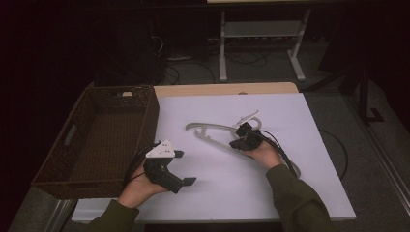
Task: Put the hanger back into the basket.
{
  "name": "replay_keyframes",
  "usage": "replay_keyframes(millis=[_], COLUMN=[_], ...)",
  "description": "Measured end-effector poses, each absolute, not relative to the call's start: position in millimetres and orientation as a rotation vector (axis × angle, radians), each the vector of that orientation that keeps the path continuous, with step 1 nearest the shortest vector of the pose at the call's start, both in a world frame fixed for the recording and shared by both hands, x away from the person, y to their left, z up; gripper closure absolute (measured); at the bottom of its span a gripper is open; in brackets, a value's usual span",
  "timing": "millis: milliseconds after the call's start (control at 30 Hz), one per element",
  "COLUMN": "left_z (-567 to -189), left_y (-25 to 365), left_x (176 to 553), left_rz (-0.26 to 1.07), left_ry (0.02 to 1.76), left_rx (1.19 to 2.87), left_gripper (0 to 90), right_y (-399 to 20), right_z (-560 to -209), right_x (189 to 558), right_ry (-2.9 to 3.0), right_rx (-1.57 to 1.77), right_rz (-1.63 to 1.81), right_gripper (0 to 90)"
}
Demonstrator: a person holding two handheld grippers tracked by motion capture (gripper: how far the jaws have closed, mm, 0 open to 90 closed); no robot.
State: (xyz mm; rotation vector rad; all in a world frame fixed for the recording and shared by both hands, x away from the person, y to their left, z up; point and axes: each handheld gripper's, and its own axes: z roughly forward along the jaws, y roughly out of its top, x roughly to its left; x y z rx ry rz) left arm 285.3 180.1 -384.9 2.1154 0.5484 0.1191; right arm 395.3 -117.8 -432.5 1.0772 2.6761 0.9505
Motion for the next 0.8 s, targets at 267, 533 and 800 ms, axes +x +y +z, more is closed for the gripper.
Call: replay_keyframes(millis=[267, 533, 800], left_z=[-385, -384, -383], left_y=[180, 180, 180], left_x=[286, 286, 285], left_rz=[0.117, 0.115, 0.118], left_ry=[0.549, 0.553, 0.552], left_rx=[2.114, 2.108, 2.107], left_gripper=[0.0, 0.0, 0.0], right_y=[-114, -108, -108], right_z=[-429, -427, -429], right_x=[365, 332, 305], right_ry=[2.810, 2.901, 2.959], right_rx=[0.955, 0.806, 0.690], right_rz=[0.992, 0.979, 0.979], right_gripper=[89.6, 89.6, 89.6])
